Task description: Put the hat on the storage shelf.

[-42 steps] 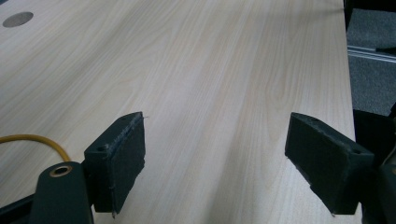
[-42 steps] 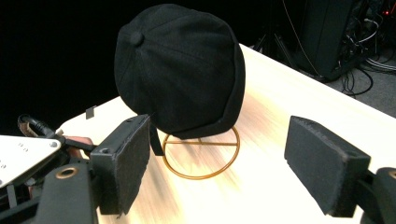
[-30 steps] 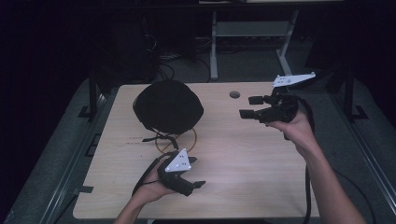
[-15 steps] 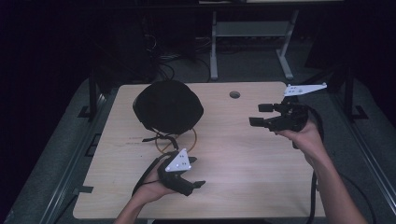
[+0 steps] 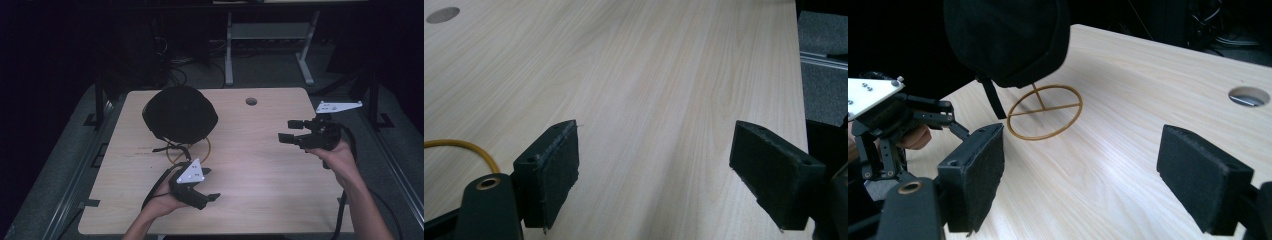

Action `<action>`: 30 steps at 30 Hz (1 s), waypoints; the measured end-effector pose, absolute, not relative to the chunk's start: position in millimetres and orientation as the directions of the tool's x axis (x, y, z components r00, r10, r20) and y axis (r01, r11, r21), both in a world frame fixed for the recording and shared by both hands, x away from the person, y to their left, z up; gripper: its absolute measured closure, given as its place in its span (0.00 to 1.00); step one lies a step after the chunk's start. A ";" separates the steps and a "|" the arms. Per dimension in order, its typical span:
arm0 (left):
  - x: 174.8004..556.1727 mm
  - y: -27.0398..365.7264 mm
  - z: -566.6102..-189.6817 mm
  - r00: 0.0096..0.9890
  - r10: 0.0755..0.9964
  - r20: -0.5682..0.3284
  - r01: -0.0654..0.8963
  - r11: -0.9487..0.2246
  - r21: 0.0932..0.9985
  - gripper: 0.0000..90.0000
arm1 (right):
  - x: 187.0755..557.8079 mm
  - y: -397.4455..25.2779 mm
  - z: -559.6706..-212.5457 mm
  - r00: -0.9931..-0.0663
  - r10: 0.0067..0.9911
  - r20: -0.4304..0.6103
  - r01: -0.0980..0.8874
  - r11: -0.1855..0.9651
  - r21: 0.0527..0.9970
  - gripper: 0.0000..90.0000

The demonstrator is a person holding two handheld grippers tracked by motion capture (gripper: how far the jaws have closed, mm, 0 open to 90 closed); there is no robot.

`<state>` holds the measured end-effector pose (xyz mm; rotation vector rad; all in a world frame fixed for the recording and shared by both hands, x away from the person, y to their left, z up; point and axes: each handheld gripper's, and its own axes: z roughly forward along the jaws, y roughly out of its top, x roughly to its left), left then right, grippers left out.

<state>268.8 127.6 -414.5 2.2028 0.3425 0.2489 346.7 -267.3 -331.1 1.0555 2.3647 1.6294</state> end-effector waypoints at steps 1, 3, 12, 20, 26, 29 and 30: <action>268.9 127.5 -414.8 0.942 0.330 0.055 0.159 -0.585 0.795 0.22 | 346.1 -270.1 -333.6 -0.753 0.580 0.309 0.495 0.191 0.847 0.21; 268.7 126.8 -415.6 0.943 0.329 0.053 0.162 -0.592 0.790 0.22 | 343.4 -277.5 -340.8 -0.739 0.592 0.322 0.509 0.177 0.842 0.21; 269.2 125.1 -415.3 0.944 0.329 0.033 0.177 -0.587 0.790 0.22 | 334.2 -294.5 -354.7 -0.714 0.610 0.343 0.534 0.158 0.831 0.21; 269.1 125.5 -415.4 0.944 0.330 0.028 0.181 -0.586 0.789 0.22 | 328.0 -307.6 -370.8 -0.690 0.627 0.360 0.550 0.132 0.825 0.21; 269.2 124.8 -416.2 0.944 0.329 0.032 0.180 -0.592 0.786 0.22 | 323.6 -314.3 -380.7 -0.676 0.635 0.374 0.564 0.120 0.817 0.21; 269.4 125.6 -415.6 0.943 0.333 0.029 0.183 -0.587 0.789 0.22 | 317.6 -318.5 -388.0 -0.670 0.640 0.376 0.572 0.124 0.811 0.21; 269.4 125.6 -415.6 0.943 0.333 0.029 0.183 -0.587 0.789 0.22 | 317.6 -318.5 -388.0 -0.670 0.640 0.376 0.572 0.124 0.811 0.21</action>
